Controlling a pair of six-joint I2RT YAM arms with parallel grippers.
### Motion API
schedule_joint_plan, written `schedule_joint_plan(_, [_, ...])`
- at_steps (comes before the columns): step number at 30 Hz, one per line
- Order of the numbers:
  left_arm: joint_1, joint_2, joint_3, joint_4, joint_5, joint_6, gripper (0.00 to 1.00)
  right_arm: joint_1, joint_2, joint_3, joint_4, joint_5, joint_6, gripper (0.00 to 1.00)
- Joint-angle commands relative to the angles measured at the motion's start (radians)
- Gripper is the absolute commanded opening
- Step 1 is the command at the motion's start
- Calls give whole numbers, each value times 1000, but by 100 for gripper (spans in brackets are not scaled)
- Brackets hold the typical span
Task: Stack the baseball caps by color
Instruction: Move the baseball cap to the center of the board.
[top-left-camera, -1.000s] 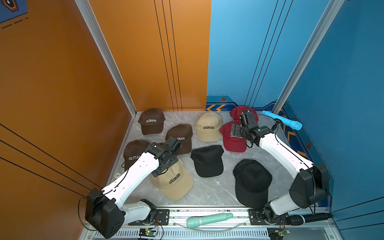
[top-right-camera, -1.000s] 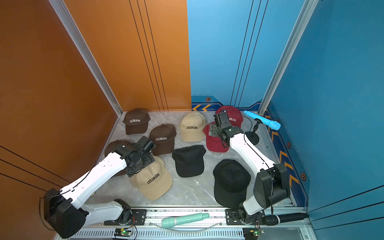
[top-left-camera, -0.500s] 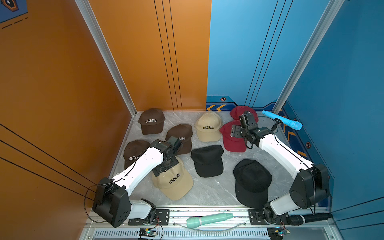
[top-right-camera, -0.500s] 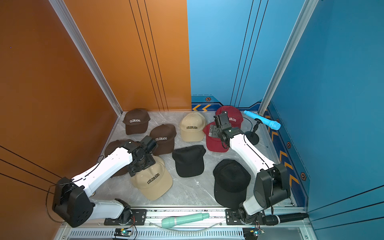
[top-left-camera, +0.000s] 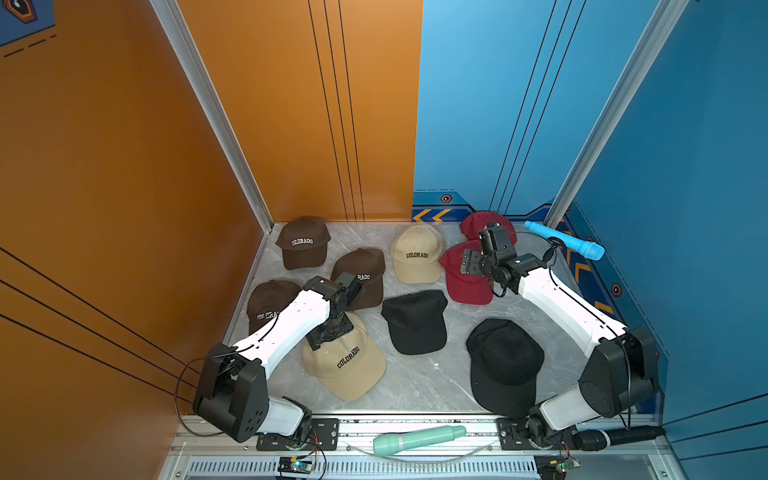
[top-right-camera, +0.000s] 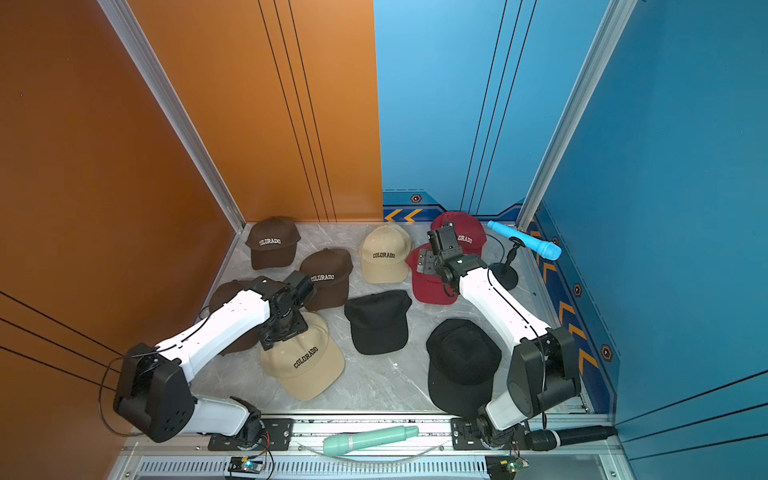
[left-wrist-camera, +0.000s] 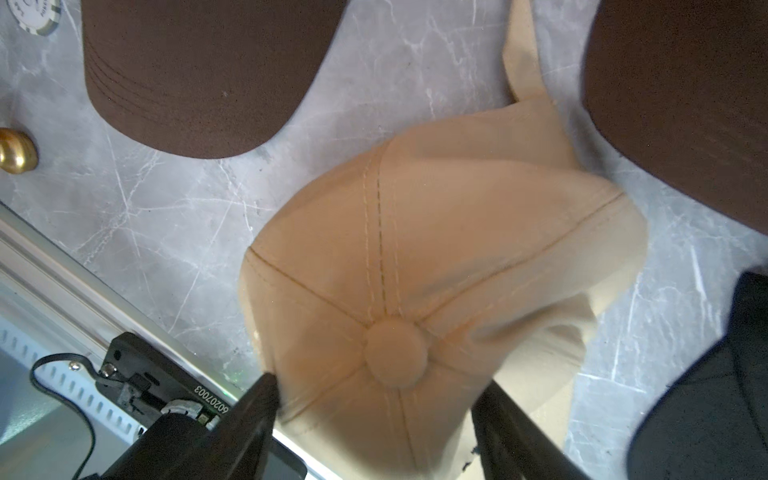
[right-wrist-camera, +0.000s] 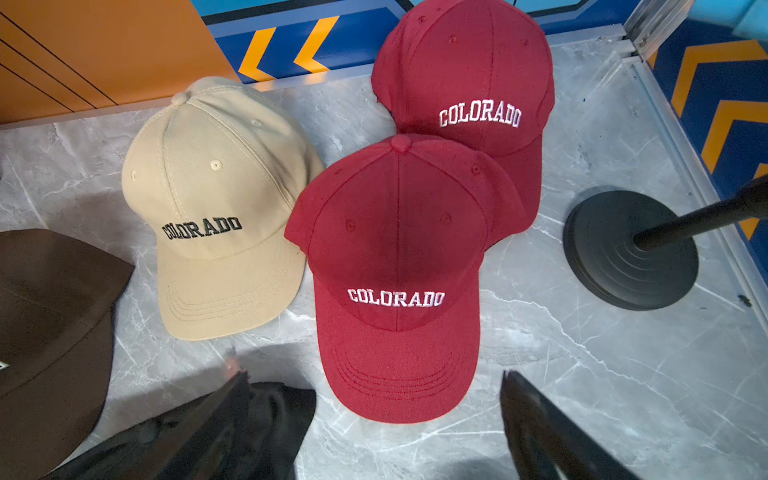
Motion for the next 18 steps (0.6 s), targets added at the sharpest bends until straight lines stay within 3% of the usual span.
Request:
schedule_joint_plan(1, [9,16,18,-22,13,17,68,-1,20,39,-15,-11,-5,95])
schedule_joint_plan(5, [11,29,35,-23,19,29,56,-1,14,37,-10,1,-3,95])
schedule_joint_plan(12, [3,46,93,-28,28,72,25,-1,12,39,0,5,-1,94])
schedule_joint_plan(18, [-12,88,164,-34,57,133,20,0,4,34,3,9,1,94])
